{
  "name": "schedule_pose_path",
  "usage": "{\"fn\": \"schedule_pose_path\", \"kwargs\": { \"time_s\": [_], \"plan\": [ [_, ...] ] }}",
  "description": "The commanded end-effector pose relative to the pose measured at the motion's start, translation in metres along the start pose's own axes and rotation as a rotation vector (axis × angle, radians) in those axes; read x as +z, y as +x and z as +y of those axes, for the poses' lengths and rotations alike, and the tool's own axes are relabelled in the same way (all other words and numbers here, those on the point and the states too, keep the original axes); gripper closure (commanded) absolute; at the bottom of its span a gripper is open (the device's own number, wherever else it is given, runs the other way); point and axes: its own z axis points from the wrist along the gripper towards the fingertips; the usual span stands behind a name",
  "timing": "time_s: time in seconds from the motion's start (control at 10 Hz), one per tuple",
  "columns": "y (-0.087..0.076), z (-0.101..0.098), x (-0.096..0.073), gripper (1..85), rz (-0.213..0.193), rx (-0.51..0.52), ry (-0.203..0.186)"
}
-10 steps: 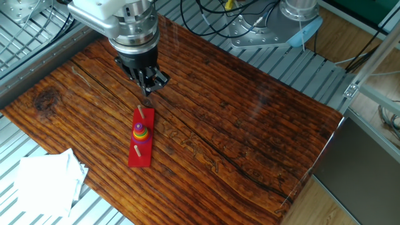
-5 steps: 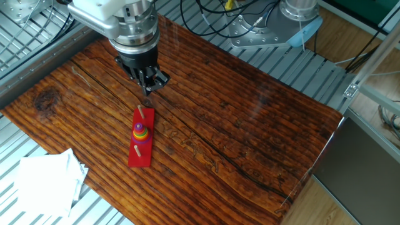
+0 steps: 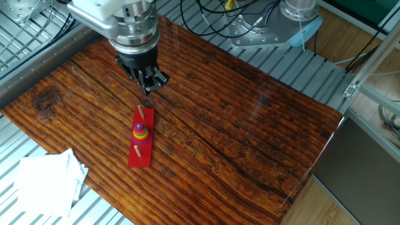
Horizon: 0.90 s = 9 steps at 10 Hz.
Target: Take out one Hanoi block and throw it aside
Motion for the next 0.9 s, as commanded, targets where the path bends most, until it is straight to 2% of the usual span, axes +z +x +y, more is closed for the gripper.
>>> {"fn": "schedule_pose_path", "kwargs": {
  "time_s": [0.0, 0.3, 0.6, 0.8],
  "plan": [
    [0.0005, 0.0044, -0.0011, 84.7, 0.001, 0.005, -0.018],
    [0.0000, 0.0039, -0.0013, 84.7, 0.000, 0.005, -0.018],
    [-0.0021, 0.0115, -0.0032, 84.7, -0.008, 0.004, -0.048],
    [-0.0005, 0.0060, -0.0025, 84.7, -0.002, 0.006, -0.027]
  ]
}}
